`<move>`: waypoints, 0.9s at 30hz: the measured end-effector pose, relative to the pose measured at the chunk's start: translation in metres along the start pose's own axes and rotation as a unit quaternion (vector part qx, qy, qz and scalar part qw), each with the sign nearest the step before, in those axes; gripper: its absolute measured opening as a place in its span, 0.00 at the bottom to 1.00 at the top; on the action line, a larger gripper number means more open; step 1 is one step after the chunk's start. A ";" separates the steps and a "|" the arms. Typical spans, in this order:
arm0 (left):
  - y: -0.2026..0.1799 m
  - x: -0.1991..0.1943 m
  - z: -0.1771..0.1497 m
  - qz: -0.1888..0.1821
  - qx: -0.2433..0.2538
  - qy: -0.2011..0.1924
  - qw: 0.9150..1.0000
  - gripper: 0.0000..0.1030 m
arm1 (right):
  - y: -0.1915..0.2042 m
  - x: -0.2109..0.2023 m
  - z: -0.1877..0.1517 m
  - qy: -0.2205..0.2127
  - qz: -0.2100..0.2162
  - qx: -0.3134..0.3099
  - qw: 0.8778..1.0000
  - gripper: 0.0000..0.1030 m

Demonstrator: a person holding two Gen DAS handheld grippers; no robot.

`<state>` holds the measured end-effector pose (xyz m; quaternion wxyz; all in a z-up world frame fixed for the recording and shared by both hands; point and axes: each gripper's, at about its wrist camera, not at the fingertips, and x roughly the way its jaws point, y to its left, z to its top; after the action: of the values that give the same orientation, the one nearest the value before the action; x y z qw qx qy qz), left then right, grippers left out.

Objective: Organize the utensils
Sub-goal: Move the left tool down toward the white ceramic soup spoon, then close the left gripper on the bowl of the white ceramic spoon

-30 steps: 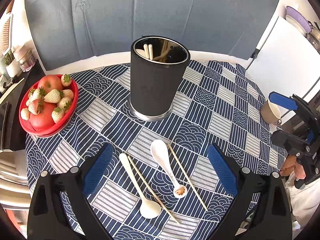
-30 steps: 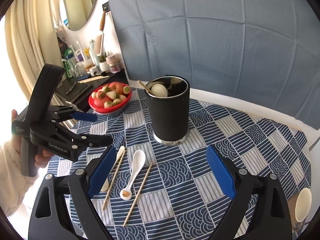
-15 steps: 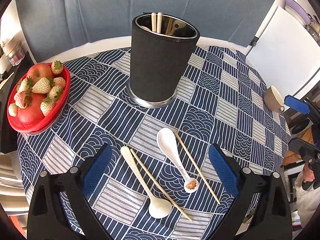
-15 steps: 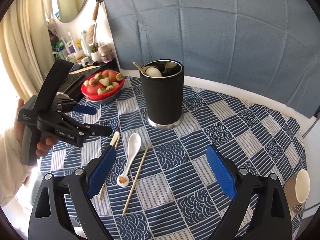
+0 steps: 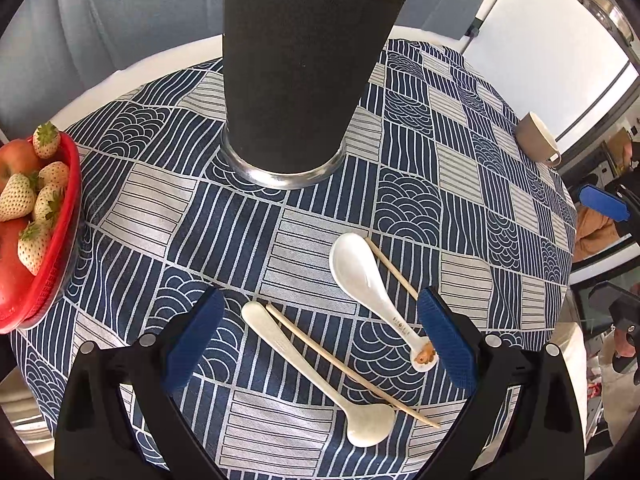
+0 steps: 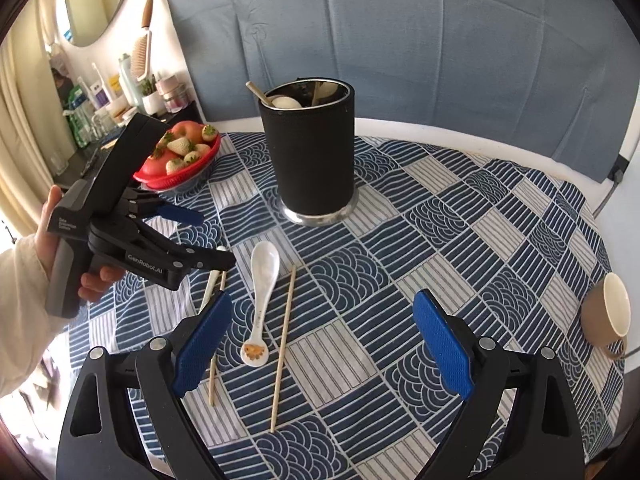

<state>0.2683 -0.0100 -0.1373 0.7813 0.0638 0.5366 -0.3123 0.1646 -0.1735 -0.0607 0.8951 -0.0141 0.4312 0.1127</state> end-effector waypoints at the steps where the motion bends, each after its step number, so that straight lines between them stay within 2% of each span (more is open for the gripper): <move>1: 0.001 0.002 0.001 -0.002 0.004 0.002 1.000 0.92 | 0.001 0.003 -0.001 0.002 -0.002 0.004 1.000 0.85; 6: 0.008 0.013 0.003 -0.019 0.010 0.015 1.000 0.92 | 0.006 0.017 -0.006 0.017 -0.006 0.020 1.000 0.85; 8: 0.009 0.016 0.005 -0.021 0.018 0.015 1.000 0.86 | 0.009 0.022 -0.006 0.021 -0.009 0.018 1.000 0.85; 10: 0.009 0.021 0.006 -0.034 0.024 0.021 0.999 0.85 | 0.011 0.025 -0.006 0.023 -0.011 0.016 1.000 0.85; 15: 0.006 0.032 0.010 -0.053 0.038 0.034 0.997 0.72 | 0.011 0.034 -0.007 0.031 -0.010 0.022 0.999 0.85; 19: -0.005 0.037 0.008 -0.054 0.077 0.045 0.995 0.69 | 0.010 0.041 -0.006 0.037 -0.011 0.028 0.999 0.85; 23: -0.007 0.042 0.011 -0.066 0.085 0.056 0.993 0.56 | 0.013 0.048 -0.003 0.046 -0.007 0.024 0.999 0.85; 26: -0.007 0.049 0.016 -0.070 0.087 0.063 0.992 0.52 | 0.016 0.051 -0.004 0.050 -0.007 0.015 0.999 0.85; 27: -0.007 0.051 0.018 -0.075 0.087 0.066 0.991 0.43 | 0.016 0.052 -0.004 0.053 -0.006 0.014 0.998 0.85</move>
<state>0.2903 -0.0443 -0.1732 0.7102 0.1113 0.5607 -0.4108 0.1892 -0.1489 -0.1027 0.8719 -0.0099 0.4792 0.1003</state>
